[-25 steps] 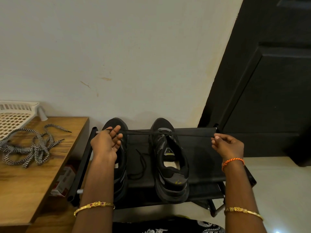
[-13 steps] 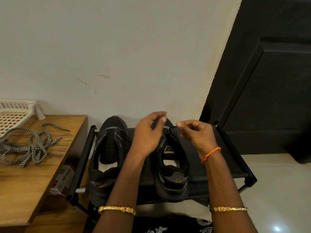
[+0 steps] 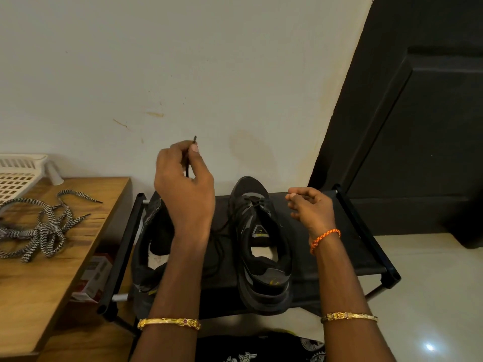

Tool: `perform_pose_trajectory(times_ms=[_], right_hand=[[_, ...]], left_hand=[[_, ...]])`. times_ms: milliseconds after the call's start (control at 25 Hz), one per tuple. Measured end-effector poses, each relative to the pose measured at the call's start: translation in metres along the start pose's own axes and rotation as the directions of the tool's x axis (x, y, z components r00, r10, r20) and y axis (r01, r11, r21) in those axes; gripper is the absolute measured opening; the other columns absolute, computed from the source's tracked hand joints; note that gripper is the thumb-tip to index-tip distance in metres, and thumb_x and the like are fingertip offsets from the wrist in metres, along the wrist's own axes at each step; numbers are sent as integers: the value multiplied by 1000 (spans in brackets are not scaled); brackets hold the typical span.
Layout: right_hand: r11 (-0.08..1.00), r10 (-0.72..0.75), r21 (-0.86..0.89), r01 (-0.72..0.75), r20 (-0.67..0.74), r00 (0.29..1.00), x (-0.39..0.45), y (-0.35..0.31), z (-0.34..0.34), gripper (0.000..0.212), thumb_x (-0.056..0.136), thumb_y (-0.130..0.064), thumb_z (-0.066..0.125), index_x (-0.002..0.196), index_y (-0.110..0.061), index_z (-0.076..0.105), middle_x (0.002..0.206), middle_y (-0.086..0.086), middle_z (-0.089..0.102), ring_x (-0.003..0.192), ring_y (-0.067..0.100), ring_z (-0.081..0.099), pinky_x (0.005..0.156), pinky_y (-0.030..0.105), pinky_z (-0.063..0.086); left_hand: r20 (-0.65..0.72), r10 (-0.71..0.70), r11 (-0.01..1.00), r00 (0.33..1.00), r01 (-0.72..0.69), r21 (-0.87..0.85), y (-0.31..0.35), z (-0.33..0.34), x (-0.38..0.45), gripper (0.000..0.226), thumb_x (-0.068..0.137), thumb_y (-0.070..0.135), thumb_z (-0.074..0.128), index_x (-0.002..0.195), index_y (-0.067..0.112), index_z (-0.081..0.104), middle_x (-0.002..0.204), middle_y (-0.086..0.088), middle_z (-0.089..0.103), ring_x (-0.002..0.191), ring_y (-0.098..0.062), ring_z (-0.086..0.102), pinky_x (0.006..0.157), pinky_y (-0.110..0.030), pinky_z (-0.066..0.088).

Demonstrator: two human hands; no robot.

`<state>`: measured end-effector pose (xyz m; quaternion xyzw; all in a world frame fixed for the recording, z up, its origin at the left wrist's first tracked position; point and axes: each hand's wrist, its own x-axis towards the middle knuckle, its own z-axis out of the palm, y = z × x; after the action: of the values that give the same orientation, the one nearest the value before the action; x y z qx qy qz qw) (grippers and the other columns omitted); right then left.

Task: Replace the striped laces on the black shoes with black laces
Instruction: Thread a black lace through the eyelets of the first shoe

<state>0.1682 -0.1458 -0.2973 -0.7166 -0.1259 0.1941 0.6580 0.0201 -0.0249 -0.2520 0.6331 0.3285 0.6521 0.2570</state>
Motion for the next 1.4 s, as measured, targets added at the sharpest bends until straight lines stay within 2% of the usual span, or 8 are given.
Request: perform_pose_trajectory(times_ms=[40, 120, 240, 440, 800, 1000, 1200, 1400], right_hand=[[999, -5, -36, 5, 26, 1000, 1, 2, 1, 17, 88, -7, 62, 83, -22, 64, 85, 0, 64, 79, 10, 59, 60, 18, 46], [988, 2, -150, 20, 144, 990, 2, 3, 8, 14, 86, -10, 64, 81, -23, 65, 83, -3, 64, 81, 11, 60, 63, 19, 46], [896, 79, -436, 86, 348, 934, -1, 6, 22, 21, 81, -13, 68, 102, -14, 68, 95, 0, 67, 93, 15, 62, 85, 28, 52], [704, -86, -661, 260, 284, 955, 0, 6, 28, 24, 79, -12, 62, 101, -14, 71, 104, 8, 69, 99, 23, 62, 89, 35, 52], [857, 107, -512, 56, 285, 953, 17, 7, 18, 25, 88, -1, 52, 92, -18, 70, 96, 7, 67, 93, 20, 63, 85, 36, 54], [902, 113, -430, 37, 317, 942, 19, 7, 16, 24, 89, 1, 52, 88, -16, 69, 94, 8, 68, 88, 16, 63, 71, 24, 51], [932, 112, -363, 10, 313, 943, 23, 11, 15, 12, 85, -7, 63, 82, -17, 69, 88, 2, 68, 88, 14, 63, 81, 26, 51], [955, 87, -297, -8, 256, 963, 29, 18, 19, 17, 90, -15, 61, 73, -14, 65, 76, 1, 63, 75, 11, 58, 67, 23, 48]], left_hand=[[136, -39, 999, 990, 34, 41, -2, 3, -3, 14, 94, 18, 55, 98, 12, 67, 89, -3, 60, 71, -4, 55, 65, -5, 41], [440, -167, 969, 882, 64, 238, -9, 14, -19, 15, 92, 19, 59, 97, 14, 72, 91, -3, 63, 69, -2, 54, 63, -3, 39], [629, -361, 898, 688, 74, 434, -15, 32, -42, 15, 88, 23, 61, 95, 19, 74, 89, 0, 70, 77, -13, 63, 66, -24, 48], [594, -474, 802, 650, 41, 596, -10, 52, -56, 14, 87, 24, 59, 83, 22, 73, 85, 1, 68, 64, -14, 49, 44, -20, 28], [615, -496, 816, 613, 87, 571, -16, 57, -58, 17, 90, 21, 57, 86, 18, 73, 74, 3, 59, 54, -8, 41, 42, -18, 26], [652, -517, 842, 555, 193, 503, -21, 61, -63, 12, 88, 25, 63, 87, 20, 74, 82, 0, 70, 77, -16, 61, 59, -25, 43], [652, -517, 852, 555, 256, 457, -25, 61, -65, 16, 88, 24, 63, 77, 21, 73, 66, 4, 65, 70, -16, 63, 63, -33, 53], [656, -524, 850, 543, 283, 445, -27, 61, -65, 16, 89, 23, 63, 76, 21, 71, 74, 2, 69, 73, -16, 64, 67, -32, 52]])
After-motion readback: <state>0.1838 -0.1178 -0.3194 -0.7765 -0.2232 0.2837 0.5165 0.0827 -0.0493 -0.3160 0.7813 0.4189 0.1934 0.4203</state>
